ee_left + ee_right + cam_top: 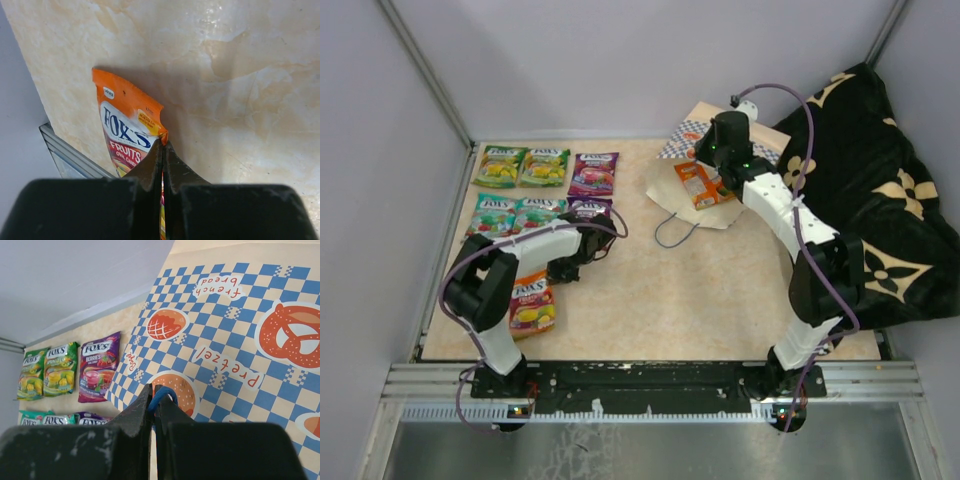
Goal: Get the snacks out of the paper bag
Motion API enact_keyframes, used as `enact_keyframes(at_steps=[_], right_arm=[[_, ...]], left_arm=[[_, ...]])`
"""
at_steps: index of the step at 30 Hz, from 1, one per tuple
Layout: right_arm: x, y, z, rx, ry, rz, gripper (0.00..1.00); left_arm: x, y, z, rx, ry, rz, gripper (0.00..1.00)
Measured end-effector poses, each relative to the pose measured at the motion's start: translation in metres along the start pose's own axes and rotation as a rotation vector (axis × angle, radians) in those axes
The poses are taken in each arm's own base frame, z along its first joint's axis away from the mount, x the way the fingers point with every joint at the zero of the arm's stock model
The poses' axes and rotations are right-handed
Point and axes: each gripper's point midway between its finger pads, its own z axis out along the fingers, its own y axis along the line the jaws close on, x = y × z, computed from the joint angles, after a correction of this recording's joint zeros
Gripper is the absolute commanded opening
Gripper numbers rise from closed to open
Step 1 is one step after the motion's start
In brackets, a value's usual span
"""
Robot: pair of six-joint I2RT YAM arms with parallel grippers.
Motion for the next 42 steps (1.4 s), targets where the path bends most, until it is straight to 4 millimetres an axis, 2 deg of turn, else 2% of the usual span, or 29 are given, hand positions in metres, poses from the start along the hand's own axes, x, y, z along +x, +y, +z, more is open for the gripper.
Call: enact_keyframes(at_steps=[9,17,25,28,33,36,38,42], right_arm=[[0.007,-0.002,0.004,0.001,0.019,-0.004,0.0],[0.009,-0.002,0.005,-0.001,0.027,-0.005,0.0],[0.01,-0.003,0.005,0.0,0.03,-0.013,0.0],[0.01,-0.002,0.005,-0.001,0.029,-0.013,0.0],[0.008,-0.003,0.006,-0.007,0.026,-0.009,0.0],[0.005,-0.005,0.007,-0.007,0.025,-0.006,0.0],[0.003,-0.008,0.007,-0.005,0.024,-0.003,0.0],[-0.001,-0.011,0.008,-0.005,0.017,0.003,0.0]], left_arm=[[0.007,-0.015,0.019,0.021,0.033,0.043,0.0],[0.005,-0.007,0.034,0.003,0.076,0.042,0.0],[0.005,-0.002,0.046,-0.013,0.106,0.2,0.0],[-0.004,-0.002,0.05,-0.034,0.104,0.278,0.0],[-0.037,-0.001,0.058,-0.109,0.027,0.407,0.0],[-0.049,-0.001,0.061,-0.128,-0.019,0.45,0.0],[-0.051,0.0,0.063,-0.135,-0.046,0.464,0.0],[-0.044,0.007,0.066,-0.154,-0.052,0.49,0.0]])
